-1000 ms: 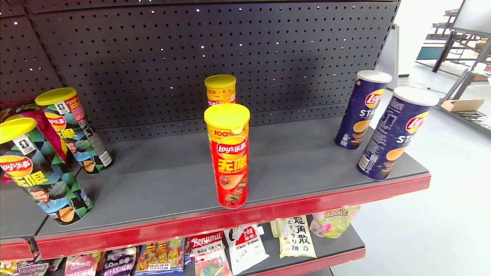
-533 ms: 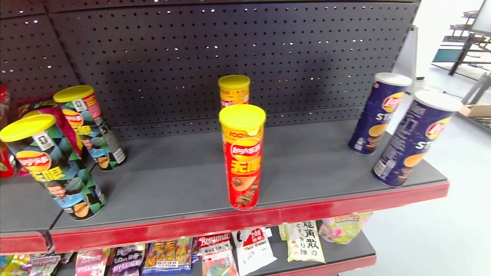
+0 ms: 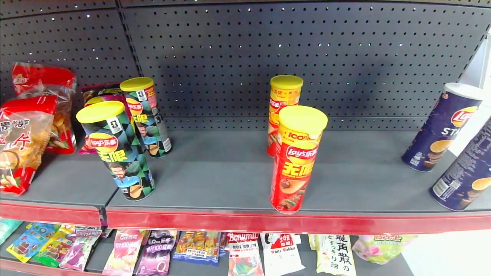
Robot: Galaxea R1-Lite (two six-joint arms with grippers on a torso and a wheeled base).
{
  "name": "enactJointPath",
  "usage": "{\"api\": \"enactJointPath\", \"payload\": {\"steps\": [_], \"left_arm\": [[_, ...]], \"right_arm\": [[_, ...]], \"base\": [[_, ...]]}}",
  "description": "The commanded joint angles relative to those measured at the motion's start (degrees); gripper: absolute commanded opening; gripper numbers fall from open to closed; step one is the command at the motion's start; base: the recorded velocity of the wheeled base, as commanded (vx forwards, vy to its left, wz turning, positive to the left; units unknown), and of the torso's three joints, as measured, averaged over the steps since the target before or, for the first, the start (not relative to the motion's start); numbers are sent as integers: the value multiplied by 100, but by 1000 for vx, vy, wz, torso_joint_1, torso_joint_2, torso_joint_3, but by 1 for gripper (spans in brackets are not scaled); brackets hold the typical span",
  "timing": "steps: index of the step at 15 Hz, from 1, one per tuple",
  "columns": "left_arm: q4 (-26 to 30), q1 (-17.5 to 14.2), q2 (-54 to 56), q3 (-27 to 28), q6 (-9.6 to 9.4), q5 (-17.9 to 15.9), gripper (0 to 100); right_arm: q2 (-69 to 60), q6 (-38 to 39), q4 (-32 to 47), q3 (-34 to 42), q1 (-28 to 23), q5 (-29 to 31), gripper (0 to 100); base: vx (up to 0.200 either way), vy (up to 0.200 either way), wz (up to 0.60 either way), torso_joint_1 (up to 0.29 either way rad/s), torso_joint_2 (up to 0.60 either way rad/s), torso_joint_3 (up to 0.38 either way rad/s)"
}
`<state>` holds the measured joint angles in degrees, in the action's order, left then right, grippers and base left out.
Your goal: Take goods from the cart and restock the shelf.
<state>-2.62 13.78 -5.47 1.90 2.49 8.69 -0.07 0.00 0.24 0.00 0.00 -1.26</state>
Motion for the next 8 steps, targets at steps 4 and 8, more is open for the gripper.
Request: {"api": "enactJointPath", "payload": {"steps": [4,8], "left_arm": [[69,-217,-129,-173,-161,414,100],[60,-1413,-226,-173,-117,476,100]], "right_arm": [[7,35,2,0,0,-6,100],[7,35,2,0,0,-6,100]], "base": [[0,0,0,0,0,0],[0,0,0,0,0,0]]}}
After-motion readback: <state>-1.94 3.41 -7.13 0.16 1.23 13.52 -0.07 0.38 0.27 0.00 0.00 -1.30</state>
